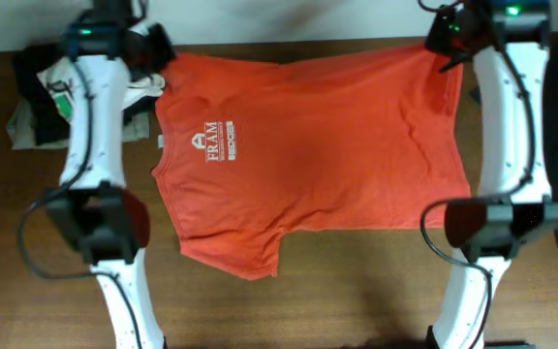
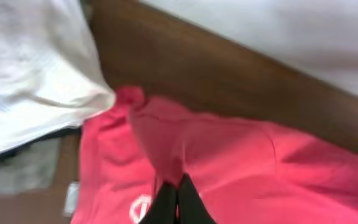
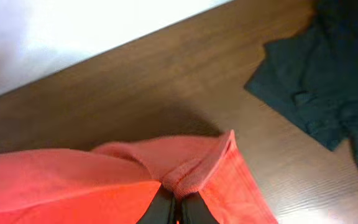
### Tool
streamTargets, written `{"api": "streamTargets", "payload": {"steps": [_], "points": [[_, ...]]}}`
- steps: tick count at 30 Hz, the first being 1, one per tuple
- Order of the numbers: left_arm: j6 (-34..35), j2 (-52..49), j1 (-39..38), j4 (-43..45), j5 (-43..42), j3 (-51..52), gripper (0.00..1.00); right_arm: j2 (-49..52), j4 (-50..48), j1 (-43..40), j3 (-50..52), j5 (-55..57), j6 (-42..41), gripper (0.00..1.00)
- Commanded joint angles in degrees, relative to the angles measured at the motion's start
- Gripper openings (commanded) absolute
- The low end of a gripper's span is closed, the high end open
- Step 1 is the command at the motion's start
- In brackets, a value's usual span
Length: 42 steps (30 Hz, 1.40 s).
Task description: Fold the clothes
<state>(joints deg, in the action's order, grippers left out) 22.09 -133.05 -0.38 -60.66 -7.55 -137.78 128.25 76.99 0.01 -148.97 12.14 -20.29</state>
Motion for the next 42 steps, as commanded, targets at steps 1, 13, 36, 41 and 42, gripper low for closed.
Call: {"api": "streamTargets", "payload": {"steps": [1,13,36,41,42], "points": [[-0.26,-6.95,-1.07,5.77,4.28,-0.59,0.01,5.95,-2.21,-1.22,-0.39,0.09,0.57,0.04],[-0.31,-10.54,0.94,2.40,14.91,0.87,0.01,11.04,-5.68,-14.95,0.70,-8.92,7.02,0.04],[-4.44,-10.29,5.03,-31.56,9.77,-0.85,0.74,8.09,4.22,-15.04,8.70,-16.11,8.07,0.86],[-6.80,-10.62,1.75,-22.49,2.38,-0.66,0.20,10.75,1.79,-12.72,8.94,-20.68,11.96,0.11],[-6.80,-10.64,0.61,-22.21,2.43,0.31,0.11,12.50,2.14,-11.96,8.94,-20.55,11.93,0.04]]}}
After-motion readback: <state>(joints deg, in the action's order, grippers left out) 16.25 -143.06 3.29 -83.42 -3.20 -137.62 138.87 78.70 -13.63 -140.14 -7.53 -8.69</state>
